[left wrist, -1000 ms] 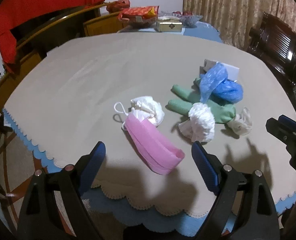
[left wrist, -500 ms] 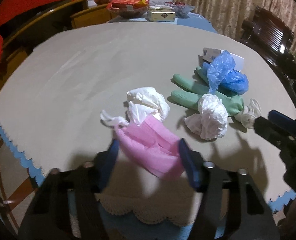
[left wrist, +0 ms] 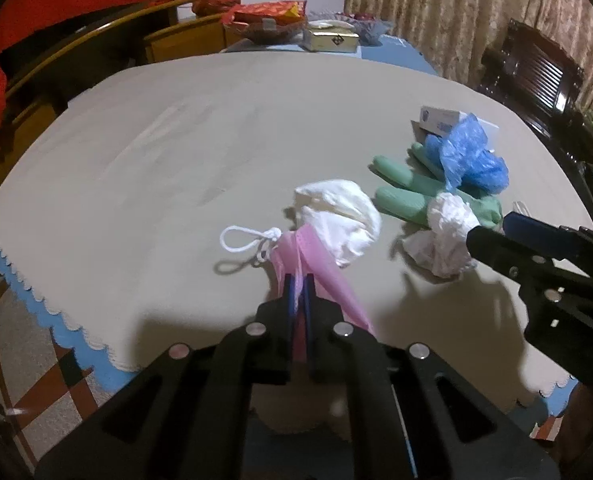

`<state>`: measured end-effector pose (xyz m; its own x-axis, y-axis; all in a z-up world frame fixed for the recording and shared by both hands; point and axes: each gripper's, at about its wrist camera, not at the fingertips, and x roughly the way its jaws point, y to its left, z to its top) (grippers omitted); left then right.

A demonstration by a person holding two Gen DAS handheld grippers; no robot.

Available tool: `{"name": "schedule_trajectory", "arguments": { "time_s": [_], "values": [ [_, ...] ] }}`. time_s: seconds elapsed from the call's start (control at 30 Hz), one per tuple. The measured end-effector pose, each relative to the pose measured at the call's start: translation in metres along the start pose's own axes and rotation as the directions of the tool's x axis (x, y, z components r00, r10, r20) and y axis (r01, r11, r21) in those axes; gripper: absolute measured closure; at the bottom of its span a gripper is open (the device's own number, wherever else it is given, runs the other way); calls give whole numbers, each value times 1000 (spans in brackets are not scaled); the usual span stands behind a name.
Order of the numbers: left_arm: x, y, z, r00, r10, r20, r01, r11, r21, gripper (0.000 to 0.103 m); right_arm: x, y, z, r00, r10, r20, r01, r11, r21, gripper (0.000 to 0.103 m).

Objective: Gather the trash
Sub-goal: 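Grasp the pink mask with the left tool while the right grasps a white tissue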

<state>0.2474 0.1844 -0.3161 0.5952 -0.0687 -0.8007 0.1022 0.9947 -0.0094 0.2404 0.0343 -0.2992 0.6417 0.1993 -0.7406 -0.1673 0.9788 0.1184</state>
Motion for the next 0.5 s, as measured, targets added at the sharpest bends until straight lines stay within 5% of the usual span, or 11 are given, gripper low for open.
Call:
{"name": "schedule_trajectory", "arguments": {
  "time_s": [0.2, 0.23, 0.3, 0.5],
  "values": [
    [-1, 12, 4, 1000, 7, 11, -7, 1000, -11, 99, 13, 6, 2, 1000, -2, -24, 1, 1000, -11, 58],
    [-2, 12, 4, 1000, 7, 11, -7, 1000, -12, 99, 17, 6, 2, 999, 7, -38, -7, 1000, -12, 60],
    [-2, 12, 4, 1000, 4, 10, -4, 1000, -14, 99, 21, 6, 1, 998, 23, -61, -24, 1000, -12, 82],
    [-7, 6, 4, 1000, 2, 16, -2, 1000, -8, 99, 12, 7, 0, 998, 35, -46, -36, 999, -33, 89]
  ]
}}
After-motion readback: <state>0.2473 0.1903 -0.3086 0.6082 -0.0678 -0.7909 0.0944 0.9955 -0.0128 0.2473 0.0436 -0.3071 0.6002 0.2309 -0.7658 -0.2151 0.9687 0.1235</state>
